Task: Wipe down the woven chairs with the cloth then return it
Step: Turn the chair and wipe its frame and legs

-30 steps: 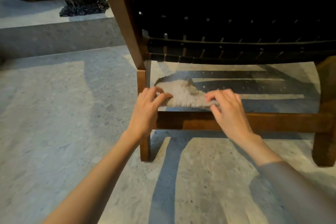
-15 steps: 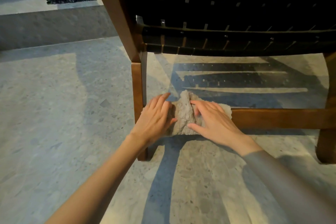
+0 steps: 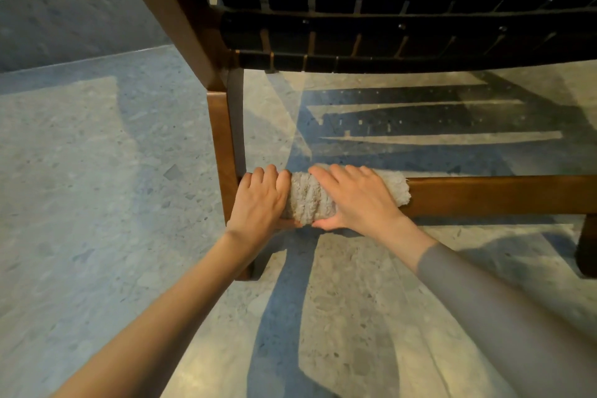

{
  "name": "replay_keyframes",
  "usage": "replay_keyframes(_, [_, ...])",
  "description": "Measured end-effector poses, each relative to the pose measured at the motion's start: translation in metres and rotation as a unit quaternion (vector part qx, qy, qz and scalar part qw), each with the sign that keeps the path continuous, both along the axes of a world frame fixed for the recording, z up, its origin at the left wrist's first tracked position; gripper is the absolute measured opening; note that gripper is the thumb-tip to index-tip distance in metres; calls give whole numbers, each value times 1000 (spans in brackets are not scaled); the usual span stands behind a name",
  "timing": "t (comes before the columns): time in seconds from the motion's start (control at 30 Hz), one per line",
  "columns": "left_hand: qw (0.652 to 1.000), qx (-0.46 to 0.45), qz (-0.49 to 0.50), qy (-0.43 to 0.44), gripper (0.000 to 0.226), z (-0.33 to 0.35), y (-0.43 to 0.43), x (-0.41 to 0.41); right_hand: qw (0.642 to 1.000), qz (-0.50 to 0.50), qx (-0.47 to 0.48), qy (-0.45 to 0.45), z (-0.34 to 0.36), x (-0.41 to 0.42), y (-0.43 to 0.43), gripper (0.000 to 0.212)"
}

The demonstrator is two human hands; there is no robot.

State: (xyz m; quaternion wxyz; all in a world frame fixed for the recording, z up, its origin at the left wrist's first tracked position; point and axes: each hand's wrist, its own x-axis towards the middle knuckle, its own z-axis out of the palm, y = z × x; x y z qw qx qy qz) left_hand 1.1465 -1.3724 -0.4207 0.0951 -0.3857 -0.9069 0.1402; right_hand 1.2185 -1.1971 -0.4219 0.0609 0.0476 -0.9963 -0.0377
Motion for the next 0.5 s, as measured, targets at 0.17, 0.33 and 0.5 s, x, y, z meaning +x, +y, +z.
replay_keyframes(0.17, [1000, 15, 19, 5, 76, -1, 11, 8, 999, 18, 24, 34, 1, 8, 12, 95])
replay_keyframes(0.33, [999, 30, 8, -24, 68, -2, 41, 22, 998, 19, 9, 52, -5, 25, 48, 91])
replay_keyframes(0.5, [999, 35, -7, -40, 70, -4, 98, 47, 999, -23, 11, 43, -7, 53, 98, 95])
